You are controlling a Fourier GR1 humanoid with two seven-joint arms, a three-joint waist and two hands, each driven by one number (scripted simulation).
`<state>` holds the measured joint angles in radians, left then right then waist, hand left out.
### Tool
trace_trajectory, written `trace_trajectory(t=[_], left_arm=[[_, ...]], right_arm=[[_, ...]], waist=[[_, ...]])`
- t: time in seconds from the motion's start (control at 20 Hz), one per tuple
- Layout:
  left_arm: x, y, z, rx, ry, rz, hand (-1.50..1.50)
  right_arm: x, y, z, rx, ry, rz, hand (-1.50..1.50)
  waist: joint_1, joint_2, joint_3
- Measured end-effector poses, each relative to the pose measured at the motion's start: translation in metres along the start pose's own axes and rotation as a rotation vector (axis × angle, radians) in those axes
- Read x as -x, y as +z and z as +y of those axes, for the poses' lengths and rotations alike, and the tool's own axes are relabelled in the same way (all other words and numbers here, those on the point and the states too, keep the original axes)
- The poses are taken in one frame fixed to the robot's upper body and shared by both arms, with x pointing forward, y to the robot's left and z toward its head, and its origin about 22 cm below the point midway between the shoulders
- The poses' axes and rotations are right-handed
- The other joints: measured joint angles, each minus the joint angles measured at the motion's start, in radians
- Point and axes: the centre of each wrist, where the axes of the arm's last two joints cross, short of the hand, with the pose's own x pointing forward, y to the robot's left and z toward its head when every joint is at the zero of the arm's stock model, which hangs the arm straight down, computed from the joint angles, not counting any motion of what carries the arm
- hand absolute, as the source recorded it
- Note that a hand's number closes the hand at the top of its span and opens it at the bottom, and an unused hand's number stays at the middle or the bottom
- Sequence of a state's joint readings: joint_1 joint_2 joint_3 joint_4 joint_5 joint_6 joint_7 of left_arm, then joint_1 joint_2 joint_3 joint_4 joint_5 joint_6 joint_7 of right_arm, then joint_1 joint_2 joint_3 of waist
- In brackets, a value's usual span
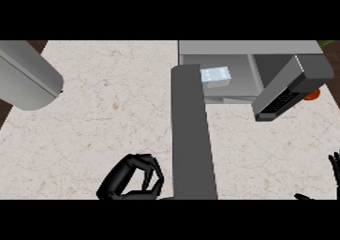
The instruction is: Pick up the milk, place it into the microwave and close the microwave
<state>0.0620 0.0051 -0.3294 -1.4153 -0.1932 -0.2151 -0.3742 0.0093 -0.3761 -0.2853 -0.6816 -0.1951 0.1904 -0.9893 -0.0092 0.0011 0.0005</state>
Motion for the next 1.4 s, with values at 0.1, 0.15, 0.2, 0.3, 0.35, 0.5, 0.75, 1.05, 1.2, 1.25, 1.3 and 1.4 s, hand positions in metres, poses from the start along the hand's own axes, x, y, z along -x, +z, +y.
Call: trace_trajectory(t=[0.1, 0.15, 0.2, 0.3, 0.35, 0.5, 0.75, 1.05, 1.2, 1.25, 1.3, 1.4], left_arm=[[0.005, -0.009, -0.007, 0.082, -0.022, 0.053, 1.50], [0.007, -0.013, -0.010, 0.118, -0.027, 0.077, 1.50], [0.007, -0.020, -0.013, 0.154, -0.033, 0.102, 1.50], [0.009, -0.029, -0.022, 0.239, -0.039, 0.143, 1.50], [0.010, -0.035, -0.026, 0.277, -0.046, 0.161, 1.50], [0.017, -0.046, -0.039, 0.373, -0.055, 0.210, 1.50], [0.024, -0.058, -0.067, 0.426, -0.088, 0.187, 1.50], [0.025, -0.066, -0.081, 0.383, -0.095, 0.142, 1.50], [0.022, -0.069, -0.084, 0.339, -0.097, 0.133, -1.50], [0.021, -0.069, -0.086, 0.331, -0.096, 0.135, -1.50], [0.021, -0.071, -0.087, 0.317, -0.096, 0.132, -1.50], [0.018, -0.074, -0.089, 0.291, -0.103, 0.132, -1.50]], right_arm=[[-0.002, 0.001, -0.005, -0.008, 0.001, 0.004, -1.50], [-0.003, 0.003, -0.005, -0.010, -0.002, 0.000, -1.50], [-0.004, 0.002, -0.007, -0.013, -0.002, 0.002, -1.50], [-0.006, -0.001, -0.014, -0.009, 0.002, 0.002, -1.50], [-0.008, -0.003, -0.015, -0.009, 0.001, -0.006, -1.50], [-0.010, -0.001, -0.015, -0.020, -0.004, -0.014, -1.50], [-0.019, -0.016, -0.017, -0.049, -0.022, -0.050, -1.50], [-0.027, -0.027, -0.006, -0.116, -0.056, -0.090, -1.50], [-0.033, -0.037, 0.002, -0.146, -0.077, -0.124, -1.50], [-0.036, -0.041, 0.004, -0.157, -0.083, -0.134, -1.50], [-0.037, -0.042, 0.004, -0.162, -0.086, -0.140, -1.50], [-0.042, -0.049, 0.009, -0.182, -0.103, -0.154, -1.50]], waist=[[-0.005, 0.000, 0.000], [-0.008, 0.000, 0.000], [-0.010, 0.000, 0.000], [-0.010, 0.001, 0.001], [-0.013, 0.001, 0.001], [-0.020, 0.001, 0.000], [-0.029, 0.002, -0.001], [-0.055, 0.008, -0.003], [-0.075, 0.011, -0.003], [-0.083, 0.013, -0.003], [-0.089, 0.013, -0.004], [-0.102, 0.015, -0.004]])
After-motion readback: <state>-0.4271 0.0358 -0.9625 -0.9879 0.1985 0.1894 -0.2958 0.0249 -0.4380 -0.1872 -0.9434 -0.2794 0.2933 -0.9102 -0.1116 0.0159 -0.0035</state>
